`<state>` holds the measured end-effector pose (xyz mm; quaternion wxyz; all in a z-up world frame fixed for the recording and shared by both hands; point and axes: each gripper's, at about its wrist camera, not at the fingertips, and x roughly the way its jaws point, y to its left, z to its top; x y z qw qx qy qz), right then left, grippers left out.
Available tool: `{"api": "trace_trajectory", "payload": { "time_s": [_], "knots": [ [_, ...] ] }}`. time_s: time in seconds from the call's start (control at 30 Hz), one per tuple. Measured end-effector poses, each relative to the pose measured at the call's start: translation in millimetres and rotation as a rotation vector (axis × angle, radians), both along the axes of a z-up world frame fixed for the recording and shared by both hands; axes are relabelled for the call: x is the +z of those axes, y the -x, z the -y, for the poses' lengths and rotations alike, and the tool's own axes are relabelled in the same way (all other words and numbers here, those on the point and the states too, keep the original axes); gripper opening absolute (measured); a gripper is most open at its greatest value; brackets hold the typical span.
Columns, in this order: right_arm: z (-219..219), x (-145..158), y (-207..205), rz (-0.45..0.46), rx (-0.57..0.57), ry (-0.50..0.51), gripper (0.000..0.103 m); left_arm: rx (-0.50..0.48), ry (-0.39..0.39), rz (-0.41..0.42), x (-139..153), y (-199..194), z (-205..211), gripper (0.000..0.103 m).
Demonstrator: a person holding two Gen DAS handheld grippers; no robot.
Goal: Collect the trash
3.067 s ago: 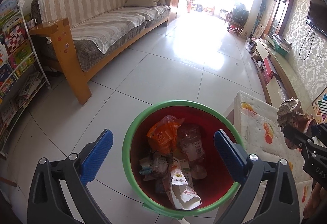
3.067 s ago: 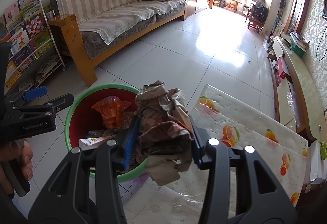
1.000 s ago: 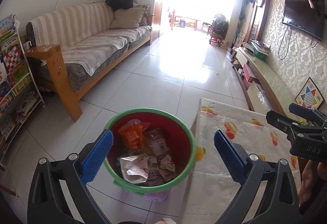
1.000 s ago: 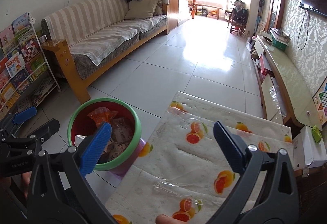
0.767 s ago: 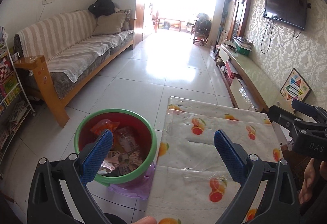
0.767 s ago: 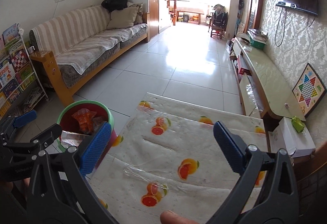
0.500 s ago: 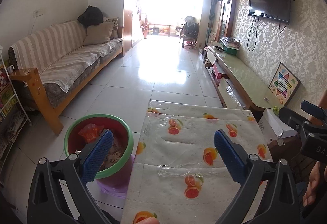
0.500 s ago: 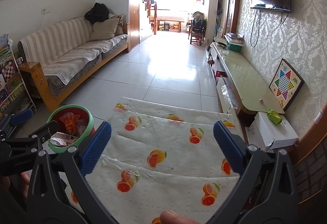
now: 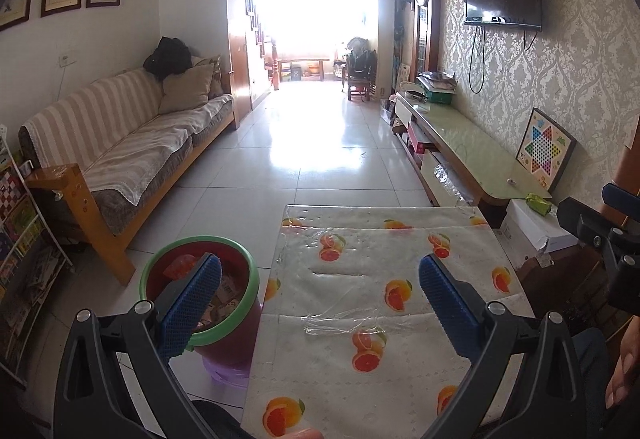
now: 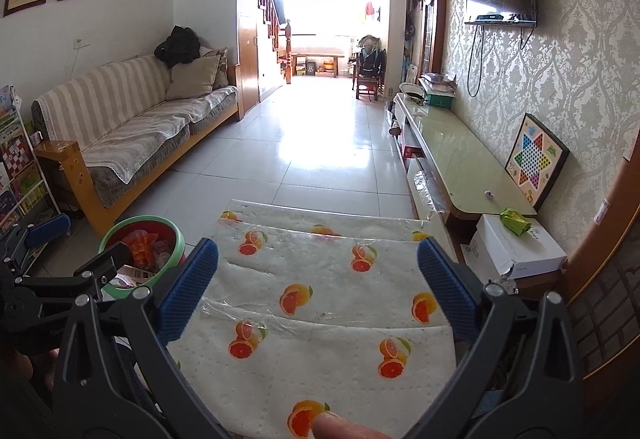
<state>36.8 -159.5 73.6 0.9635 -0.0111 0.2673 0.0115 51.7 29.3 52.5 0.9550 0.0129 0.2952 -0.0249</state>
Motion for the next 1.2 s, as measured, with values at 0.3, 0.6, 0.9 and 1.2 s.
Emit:
{"api": "trace_trajectory", "payload": {
  "time_s": [0.3,0.6,0.9,1.2],
  "knots": [
    [-3,8,10,0.018,-0.008,0.006,0.098,-0.005,0.003,0.016,1,13,-2,0.095],
    [-5,9,12,0.015,-0.007,0.012,0.098,-0.008,-0.005,0.022,5,14,3,0.095],
    [-5,8,11,0.012,-0.004,0.016,0.098,-0.002,0.000,0.024,6,12,3,0.095],
    [-5,7,12,0.010,-0.002,0.019,0.098,-0.005,0.006,0.027,5,13,6,0.095]
  ]
}}
